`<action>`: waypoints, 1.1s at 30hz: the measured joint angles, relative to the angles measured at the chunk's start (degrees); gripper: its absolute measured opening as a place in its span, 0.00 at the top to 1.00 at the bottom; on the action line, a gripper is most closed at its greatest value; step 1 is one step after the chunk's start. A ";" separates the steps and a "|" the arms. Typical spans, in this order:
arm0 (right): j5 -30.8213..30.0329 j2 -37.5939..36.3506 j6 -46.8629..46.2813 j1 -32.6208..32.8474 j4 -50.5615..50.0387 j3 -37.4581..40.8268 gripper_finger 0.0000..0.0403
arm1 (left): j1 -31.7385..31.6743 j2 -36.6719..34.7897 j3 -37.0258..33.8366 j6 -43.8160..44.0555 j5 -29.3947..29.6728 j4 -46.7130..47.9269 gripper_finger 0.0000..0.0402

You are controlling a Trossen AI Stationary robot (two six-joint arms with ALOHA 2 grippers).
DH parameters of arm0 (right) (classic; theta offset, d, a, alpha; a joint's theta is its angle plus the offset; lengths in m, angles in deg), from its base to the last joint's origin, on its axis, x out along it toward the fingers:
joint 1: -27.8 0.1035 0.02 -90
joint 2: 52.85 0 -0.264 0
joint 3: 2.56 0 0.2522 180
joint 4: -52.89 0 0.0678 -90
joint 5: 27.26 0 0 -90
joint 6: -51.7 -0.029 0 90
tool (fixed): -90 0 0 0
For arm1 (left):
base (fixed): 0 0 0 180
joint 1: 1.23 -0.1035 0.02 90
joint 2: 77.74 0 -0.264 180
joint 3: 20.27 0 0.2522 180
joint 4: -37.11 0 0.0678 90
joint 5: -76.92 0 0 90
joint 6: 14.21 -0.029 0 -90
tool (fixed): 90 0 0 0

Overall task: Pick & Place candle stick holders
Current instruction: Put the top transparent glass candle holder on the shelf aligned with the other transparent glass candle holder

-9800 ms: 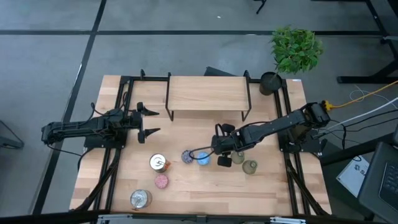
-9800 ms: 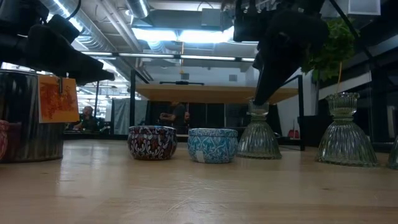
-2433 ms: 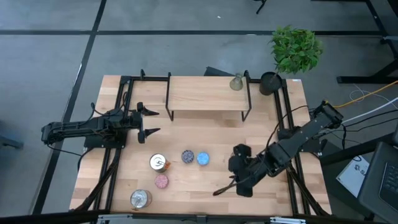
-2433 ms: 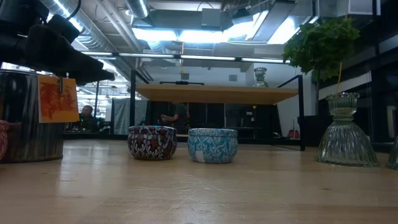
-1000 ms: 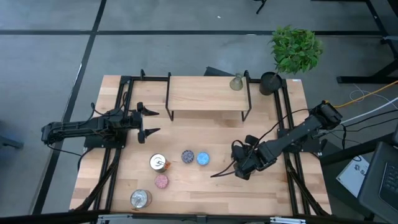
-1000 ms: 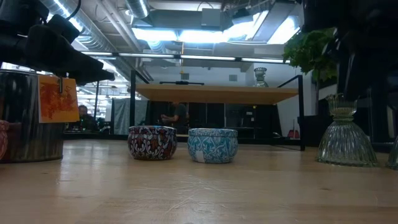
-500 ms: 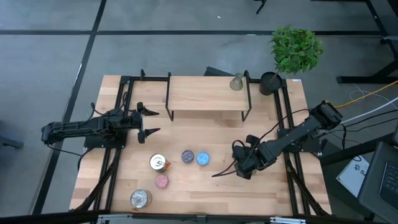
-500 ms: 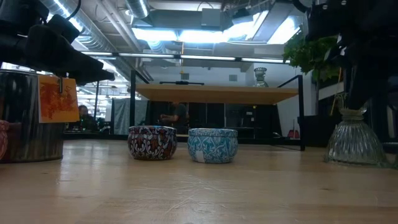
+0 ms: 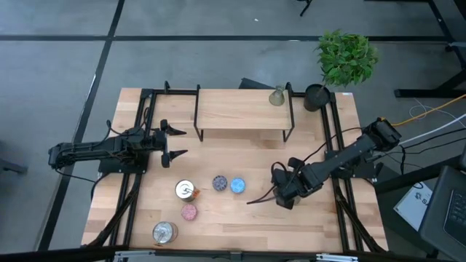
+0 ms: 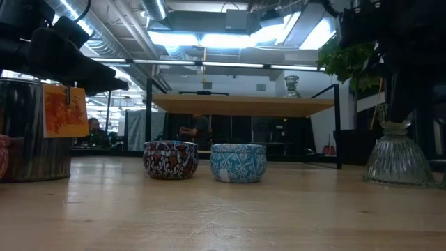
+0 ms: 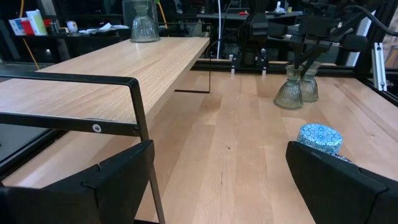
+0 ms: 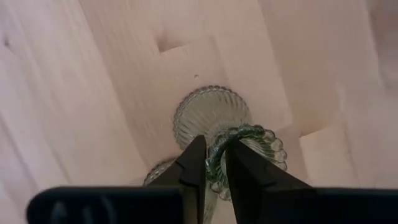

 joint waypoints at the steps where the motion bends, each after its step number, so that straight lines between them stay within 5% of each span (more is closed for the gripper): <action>1: 0.97 -0.01 0.41 -0.29 0.08 -0.01 0.88 | 0.02 -0.02 0.00 0.00 0.00 -0.02 0.10; 12: 7.57 0.31 7.84 -0.88 -3.14 -6.81 0.91 | 0.01 -0.02 -0.01 0.00 -0.01 -0.01 0.10; 33: 5.80 0.27 9.31 -6.07 -23.89 -31.08 0.92 | 0.01 -0.02 0.00 0.00 0.00 0.00 0.10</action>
